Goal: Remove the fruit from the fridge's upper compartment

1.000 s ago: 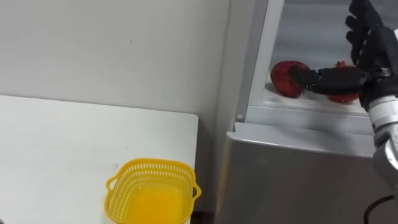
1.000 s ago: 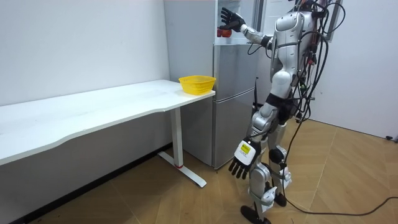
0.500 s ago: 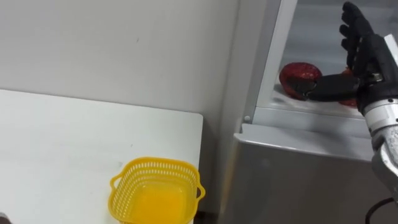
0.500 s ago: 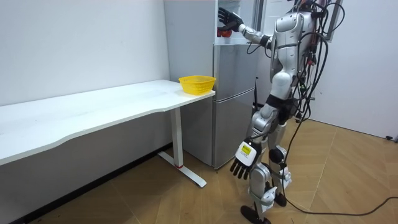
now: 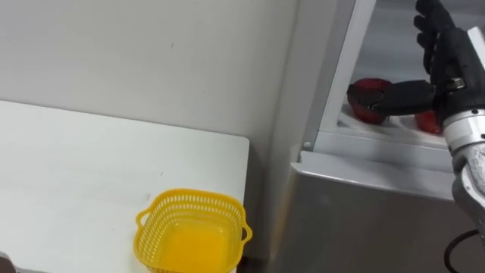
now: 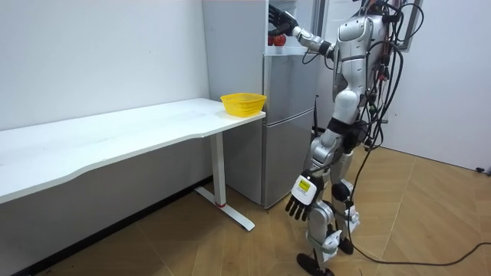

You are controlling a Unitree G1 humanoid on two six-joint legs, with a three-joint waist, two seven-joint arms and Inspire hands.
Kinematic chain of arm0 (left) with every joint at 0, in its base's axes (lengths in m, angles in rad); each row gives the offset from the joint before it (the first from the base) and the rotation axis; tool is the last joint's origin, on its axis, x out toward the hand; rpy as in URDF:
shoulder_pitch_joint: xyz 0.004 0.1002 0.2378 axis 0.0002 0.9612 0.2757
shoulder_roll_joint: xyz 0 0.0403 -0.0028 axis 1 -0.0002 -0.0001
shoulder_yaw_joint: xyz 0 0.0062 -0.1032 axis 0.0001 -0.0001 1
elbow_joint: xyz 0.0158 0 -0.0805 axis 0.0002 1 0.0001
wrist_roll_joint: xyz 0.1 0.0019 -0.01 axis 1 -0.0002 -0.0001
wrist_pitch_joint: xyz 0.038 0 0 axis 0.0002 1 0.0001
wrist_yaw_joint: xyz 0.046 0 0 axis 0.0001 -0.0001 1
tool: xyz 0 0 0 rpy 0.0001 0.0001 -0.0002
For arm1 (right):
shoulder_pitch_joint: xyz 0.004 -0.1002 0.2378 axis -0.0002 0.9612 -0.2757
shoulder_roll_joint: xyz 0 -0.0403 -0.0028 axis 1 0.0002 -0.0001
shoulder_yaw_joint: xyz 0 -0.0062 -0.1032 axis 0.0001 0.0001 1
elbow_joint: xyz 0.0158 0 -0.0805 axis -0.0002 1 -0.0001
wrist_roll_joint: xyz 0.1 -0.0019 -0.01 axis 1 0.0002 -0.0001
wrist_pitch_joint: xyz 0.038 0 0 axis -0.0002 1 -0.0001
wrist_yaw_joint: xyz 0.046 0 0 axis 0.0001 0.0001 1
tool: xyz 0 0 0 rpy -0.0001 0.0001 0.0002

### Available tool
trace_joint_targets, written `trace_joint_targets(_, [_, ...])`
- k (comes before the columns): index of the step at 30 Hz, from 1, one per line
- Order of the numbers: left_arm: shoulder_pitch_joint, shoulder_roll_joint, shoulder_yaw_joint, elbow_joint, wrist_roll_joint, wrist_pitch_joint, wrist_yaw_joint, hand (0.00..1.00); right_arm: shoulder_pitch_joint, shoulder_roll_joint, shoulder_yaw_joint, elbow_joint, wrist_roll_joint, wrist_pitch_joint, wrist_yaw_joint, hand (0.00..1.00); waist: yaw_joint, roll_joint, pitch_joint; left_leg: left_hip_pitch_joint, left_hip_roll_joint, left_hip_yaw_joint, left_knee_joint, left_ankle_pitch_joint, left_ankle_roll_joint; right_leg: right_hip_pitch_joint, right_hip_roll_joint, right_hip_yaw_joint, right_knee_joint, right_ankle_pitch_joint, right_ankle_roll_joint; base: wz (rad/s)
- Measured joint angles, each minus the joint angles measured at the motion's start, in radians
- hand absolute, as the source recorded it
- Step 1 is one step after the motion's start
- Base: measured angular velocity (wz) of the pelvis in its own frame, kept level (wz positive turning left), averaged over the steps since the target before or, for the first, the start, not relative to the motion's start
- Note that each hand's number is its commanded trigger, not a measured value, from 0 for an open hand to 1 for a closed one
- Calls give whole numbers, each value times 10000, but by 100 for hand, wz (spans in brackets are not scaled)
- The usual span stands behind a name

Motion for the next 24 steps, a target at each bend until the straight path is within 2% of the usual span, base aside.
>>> trace_joint_targets(3, [-46, 37, -122, 2, 5, 24, 65, 0, -5, -10, 136, 551, 5, 8, 82, 0, 23, -47, 20, 5, -3, 13, -4, -1, 0, -6, -3, 26, 6, 0, 0, 0])
trace_joint_targets(7, [-29, 42, -145, 12, 5, 21, 136, 0, -3, -16, 446, 951, -8, 218, 459, 0, 22, -71, 18, -36, -3, 5, -40, -1, -1, -34, -2, 31, 3, 0, 0, 0])
trace_joint_targets(11, [13, 36, -159, 12, 22, 38, 286, 0, -22, -211, 514, 1033, 3, 218, 660, 0, 50, -83, 10, -18, -3, 5, 6, 0, 0, -8, 0, 65, 5, 0, 0, 0])
trace_joint_targets(16, [0, 41, -160, 11, 27, 153, 342, 0, -48, -251, 626, 1311, -1, 218, 892, 0, 51, -96, 3, 7, -4, -2, 27, 0, 1, 19, 2, 82, 7, 0, 0, 0])
trace_joint_targets(24, [-120, 43, -159, 2, 28, 221, 268, 0, -53, -279, 637, 1331, 30, 269, 1443, 0, 49, -26, 52, -41, -6, -19, 31, -3, -3, 13, 5, 77, 5, 1, -1, 0])
